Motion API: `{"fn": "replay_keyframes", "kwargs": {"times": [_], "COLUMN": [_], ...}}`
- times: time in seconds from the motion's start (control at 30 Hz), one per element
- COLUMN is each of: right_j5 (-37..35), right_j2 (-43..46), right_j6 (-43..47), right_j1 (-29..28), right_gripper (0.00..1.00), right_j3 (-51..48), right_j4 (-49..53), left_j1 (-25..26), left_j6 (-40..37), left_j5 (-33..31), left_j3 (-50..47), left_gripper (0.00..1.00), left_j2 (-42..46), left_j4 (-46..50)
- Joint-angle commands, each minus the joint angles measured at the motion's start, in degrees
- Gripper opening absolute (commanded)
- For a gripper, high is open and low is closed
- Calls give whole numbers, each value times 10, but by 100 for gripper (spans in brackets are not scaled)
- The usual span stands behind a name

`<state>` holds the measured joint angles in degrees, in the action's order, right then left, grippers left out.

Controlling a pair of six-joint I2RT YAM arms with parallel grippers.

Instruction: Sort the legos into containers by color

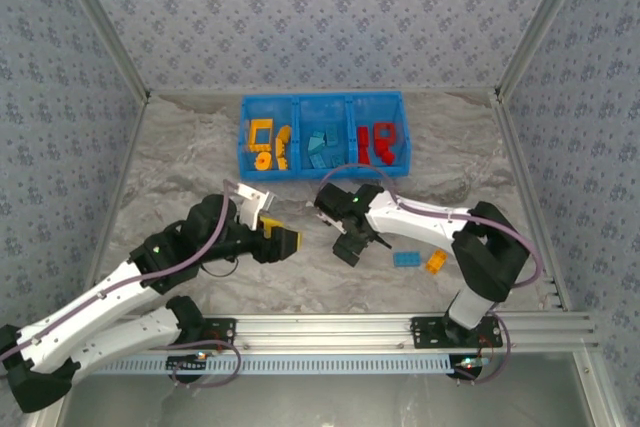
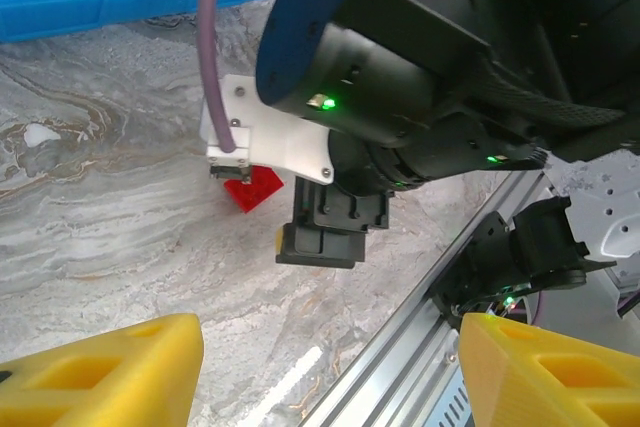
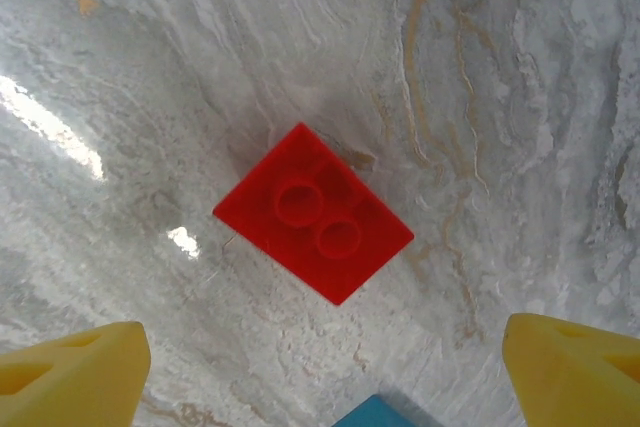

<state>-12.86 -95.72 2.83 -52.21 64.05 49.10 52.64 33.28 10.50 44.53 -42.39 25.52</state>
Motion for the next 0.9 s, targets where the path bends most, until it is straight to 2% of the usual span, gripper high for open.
{"fn": "replay_keyframes", "kwargs": {"times": [0.0, 0.47, 0.67, 0.87], "right_j5": [-16, 47, 65, 92], "right_j2": [-39, -112, -84, -75], "right_j6": [41, 61, 58, 1], "right_j1": [10, 75, 81, 90], "right_gripper": [91, 72, 73, 68], "right_j3": [23, 94, 72, 67], "right_j4": [17, 10, -10, 9], "left_j1": [6, 7, 7, 7], "left_j6": [14, 9, 7, 6], "left_j5": [-6, -15, -18, -21], "left_j3": [-8, 0, 6, 8], "left_gripper": [69, 69, 69, 69], "left_j2": [18, 21, 28, 26], "left_j4": [-8, -2, 7, 5]}}
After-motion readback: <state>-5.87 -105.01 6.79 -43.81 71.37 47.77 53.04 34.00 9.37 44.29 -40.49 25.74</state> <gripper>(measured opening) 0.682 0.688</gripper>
